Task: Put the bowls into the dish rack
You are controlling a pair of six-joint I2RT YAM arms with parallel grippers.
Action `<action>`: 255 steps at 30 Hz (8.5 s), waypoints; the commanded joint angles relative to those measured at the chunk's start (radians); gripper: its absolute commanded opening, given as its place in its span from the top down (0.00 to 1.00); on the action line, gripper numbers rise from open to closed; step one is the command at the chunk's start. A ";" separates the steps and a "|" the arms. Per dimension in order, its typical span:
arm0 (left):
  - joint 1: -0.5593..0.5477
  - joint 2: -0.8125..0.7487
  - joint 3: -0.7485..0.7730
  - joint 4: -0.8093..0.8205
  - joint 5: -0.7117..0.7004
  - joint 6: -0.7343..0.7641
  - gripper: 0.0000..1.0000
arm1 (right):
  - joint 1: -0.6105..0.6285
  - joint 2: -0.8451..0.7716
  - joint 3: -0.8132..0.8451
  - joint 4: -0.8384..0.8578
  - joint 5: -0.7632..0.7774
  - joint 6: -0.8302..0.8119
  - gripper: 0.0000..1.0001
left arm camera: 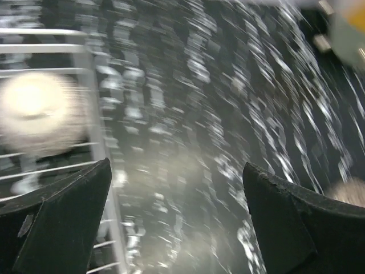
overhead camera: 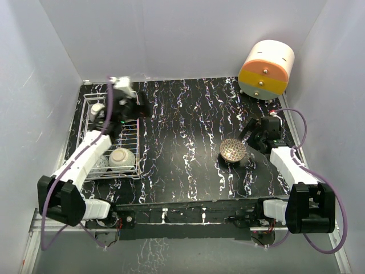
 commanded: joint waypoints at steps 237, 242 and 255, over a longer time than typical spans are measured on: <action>0.427 0.486 -0.530 0.939 0.731 -1.010 1.00 | -0.303 0.089 -0.010 0.158 -0.269 0.053 0.02; 0.449 0.427 -0.543 0.728 0.678 -0.886 0.84 | -0.303 0.092 -0.016 0.163 -0.273 0.054 0.02; 0.495 0.352 -0.524 0.510 0.630 -0.753 0.51 | -0.303 0.091 -0.014 0.165 -0.283 0.054 0.02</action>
